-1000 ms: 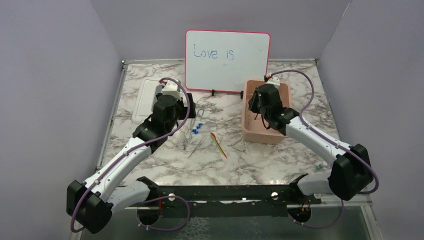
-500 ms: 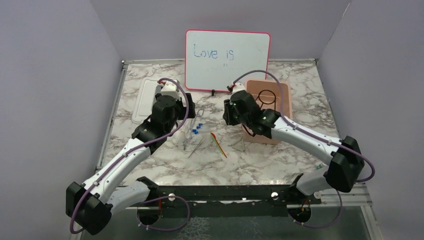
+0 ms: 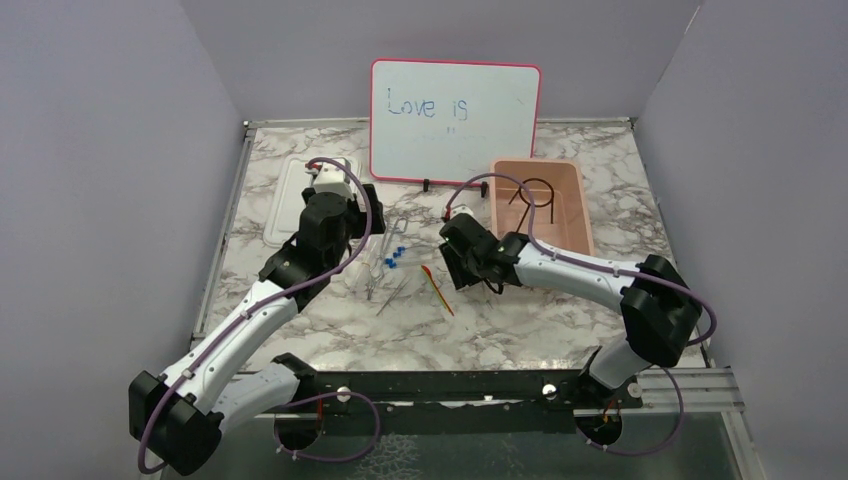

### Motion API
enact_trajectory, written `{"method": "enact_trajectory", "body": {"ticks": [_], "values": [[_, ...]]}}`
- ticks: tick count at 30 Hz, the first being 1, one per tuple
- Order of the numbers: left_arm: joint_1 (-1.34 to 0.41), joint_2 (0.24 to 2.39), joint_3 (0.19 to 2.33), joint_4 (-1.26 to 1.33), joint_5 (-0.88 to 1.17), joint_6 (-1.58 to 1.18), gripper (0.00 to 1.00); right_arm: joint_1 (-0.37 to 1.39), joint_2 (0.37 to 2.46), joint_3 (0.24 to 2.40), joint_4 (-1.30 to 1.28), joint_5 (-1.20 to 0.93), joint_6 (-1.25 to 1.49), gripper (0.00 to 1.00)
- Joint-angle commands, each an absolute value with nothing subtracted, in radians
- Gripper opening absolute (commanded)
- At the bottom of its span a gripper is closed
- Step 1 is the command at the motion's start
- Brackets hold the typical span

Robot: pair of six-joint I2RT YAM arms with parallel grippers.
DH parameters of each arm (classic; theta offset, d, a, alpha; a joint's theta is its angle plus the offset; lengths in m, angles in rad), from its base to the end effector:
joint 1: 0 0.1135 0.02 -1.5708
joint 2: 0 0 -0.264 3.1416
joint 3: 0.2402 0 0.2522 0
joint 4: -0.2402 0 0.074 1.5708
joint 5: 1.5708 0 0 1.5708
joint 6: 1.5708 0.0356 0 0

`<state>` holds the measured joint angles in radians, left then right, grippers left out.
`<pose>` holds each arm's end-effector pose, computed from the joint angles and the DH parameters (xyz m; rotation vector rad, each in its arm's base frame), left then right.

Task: Organize the chemistry lab equipment

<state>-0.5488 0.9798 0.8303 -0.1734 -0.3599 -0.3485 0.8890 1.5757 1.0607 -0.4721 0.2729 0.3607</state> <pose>0.1992 -0.1071 0.3215 -0.0566 1.8808 -0.2768 0.2114 0.2453 0.2187 -0.5552 2.4493 0.1616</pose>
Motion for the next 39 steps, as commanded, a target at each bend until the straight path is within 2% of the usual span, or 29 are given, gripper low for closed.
{"method": "enact_trajectory", "body": {"ticks": [1,6,12,24,30,35,39], "values": [[-0.541,0.961,0.823,-0.158,-0.382,-0.359,0.85,0.896,1.548,1.027,-0.554,0.296,0.317,0.53],[-0.540,0.959,0.822,-0.157,-0.377,-0.358,0.85,0.896,1.559,1.005,-0.561,0.213,0.266,0.53],[-0.540,0.956,0.819,-0.157,-0.375,-0.356,0.85,0.896,1.590,0.986,-0.554,0.133,0.253,0.47],[-0.538,0.962,0.820,-0.155,-0.367,-0.354,0.86,0.895,1.685,0.990,-0.527,0.170,0.226,0.40],[-0.538,0.963,0.819,-0.155,-0.365,-0.353,0.86,0.896,1.706,0.981,-0.509,0.083,0.194,0.26],[-0.537,0.965,0.820,-0.155,-0.361,-0.354,0.86,0.896,1.704,0.987,-0.490,0.063,0.189,0.09],[-0.537,0.961,0.820,-0.156,-0.363,-0.355,0.86,0.896,1.661,1.007,-0.460,0.053,0.186,0.01]]}}
